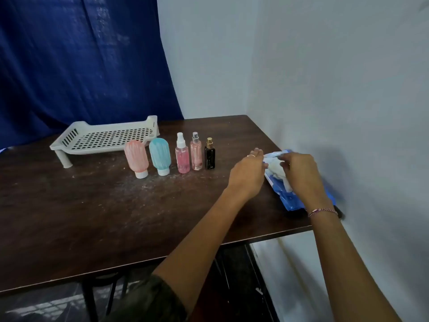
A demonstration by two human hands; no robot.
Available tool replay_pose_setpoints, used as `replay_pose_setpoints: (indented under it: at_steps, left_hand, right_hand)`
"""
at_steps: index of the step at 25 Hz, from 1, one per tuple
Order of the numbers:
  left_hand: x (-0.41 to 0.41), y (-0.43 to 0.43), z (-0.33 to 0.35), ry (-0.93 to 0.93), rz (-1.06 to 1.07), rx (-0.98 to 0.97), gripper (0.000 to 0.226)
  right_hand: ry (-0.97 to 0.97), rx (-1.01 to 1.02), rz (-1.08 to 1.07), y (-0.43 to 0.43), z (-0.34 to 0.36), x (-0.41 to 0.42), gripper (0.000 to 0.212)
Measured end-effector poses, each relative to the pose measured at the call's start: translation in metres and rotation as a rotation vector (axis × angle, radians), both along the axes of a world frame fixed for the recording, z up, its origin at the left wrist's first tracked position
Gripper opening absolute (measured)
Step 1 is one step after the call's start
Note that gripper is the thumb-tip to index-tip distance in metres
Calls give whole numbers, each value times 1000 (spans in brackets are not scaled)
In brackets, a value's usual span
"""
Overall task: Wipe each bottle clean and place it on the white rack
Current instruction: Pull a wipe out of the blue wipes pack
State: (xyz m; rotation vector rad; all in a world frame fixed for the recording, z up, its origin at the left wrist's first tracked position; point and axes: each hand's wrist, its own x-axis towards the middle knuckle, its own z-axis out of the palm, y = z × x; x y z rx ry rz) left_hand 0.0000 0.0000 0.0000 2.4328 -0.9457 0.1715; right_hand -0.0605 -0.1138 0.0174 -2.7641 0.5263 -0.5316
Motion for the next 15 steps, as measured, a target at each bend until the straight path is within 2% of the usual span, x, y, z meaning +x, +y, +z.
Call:
replay_pose_setpoints:
  at_steps: [1,2,3,4,5,7,9,12,13,15]
  left_hand:
    - [0,-7,0,-16,-10,-6,35]
    - [1,-13,-1,-34,-8,-19,26]
    - [0,-20,-2,-27,-9,-14,22]
    - [-2,-27,-3,-19,-21,-7,24]
    - [-2,-32,-5,12,-38,11,29]
    - [-2,-41,-7,20,-65,52,31]
    - [-2,-46,-8,-11,-65,86,30]
    - [-1,-50,-12,-50,-49,114,31]
    - [1,-52,-13,-59,-47,113,32]
    - [2,-51,-13,-55,-41,107,33]
  right_hand:
    - [-31,53,-37,-7,-2,2,27]
    - [18,98,-66,-10,0,5,22]
    - [192,142,-124,-15,2,11,18]
    - [486,161,-203,-14,8,15,14]
    - [698,159,-254,-12,14,17,12]
    - [865,76,-250,-13,19,28,23]
    - [841,46,-224,-19,16,31,16]
    - [812,94,-200,-20,9,27,29]
    - [715,61,-174,-22,3,26,26]
    - [344,-36,-117,-24,-15,17,21]
